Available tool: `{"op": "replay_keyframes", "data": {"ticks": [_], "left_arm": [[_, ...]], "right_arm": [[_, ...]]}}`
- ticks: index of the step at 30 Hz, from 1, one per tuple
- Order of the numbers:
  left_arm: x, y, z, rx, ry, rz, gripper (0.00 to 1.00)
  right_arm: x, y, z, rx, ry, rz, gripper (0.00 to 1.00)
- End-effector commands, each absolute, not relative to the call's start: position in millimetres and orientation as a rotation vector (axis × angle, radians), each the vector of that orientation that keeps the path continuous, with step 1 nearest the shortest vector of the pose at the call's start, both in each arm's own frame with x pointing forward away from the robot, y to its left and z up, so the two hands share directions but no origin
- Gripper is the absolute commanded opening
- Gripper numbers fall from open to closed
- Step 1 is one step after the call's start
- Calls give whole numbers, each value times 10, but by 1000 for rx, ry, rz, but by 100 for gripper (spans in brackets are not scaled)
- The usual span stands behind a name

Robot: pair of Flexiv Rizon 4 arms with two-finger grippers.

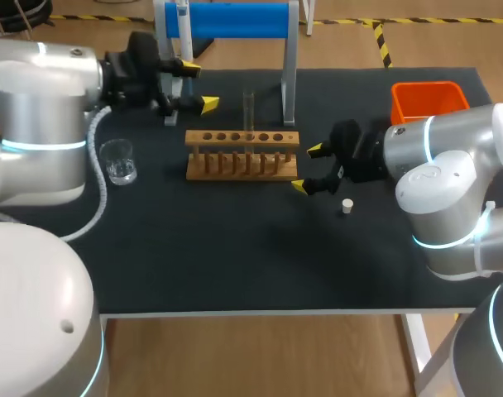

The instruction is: Invert the test tube, pick up the pipette, mount the tip to pipette, aspirate from beaker and dispense into the tube, eject the tip, return the pipette, and cap with the stopper.

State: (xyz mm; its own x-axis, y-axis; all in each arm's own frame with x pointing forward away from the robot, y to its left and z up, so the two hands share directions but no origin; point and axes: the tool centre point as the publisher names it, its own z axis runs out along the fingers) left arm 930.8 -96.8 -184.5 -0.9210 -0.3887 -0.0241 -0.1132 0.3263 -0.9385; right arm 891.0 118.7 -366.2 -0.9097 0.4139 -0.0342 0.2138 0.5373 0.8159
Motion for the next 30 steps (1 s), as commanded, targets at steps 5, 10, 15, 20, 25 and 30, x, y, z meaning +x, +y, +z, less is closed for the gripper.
{"op": "replay_keyframes", "data": {"ticks": [5,10,15,20,25,30], "left_arm": [[9252,-918,-1823,-459,2340,-1631,100],[9252,-918,-1823,-459,2340,-1631,100],[9325,-507,-1900,-570,2325,-1508,100],[9325,46,-1970,-719,2269,-1430,100],[9366,580,-2075,-838,2181,-1445,100],[9454,1011,-2216,-949,2137,-1366,100]], "right_arm": [[8904,1179,-3662,529,2552,1309,100],[8904,1179,-3662,529,2552,1309,100],[8904,1179,-3662,529,2552,1309,100],[8904,1179,-3662,529,2552,1309,100],[8904,1179,-3662,529,2552,1309,100],[8904,1179,-3662,529,2552,1309,100]]}}
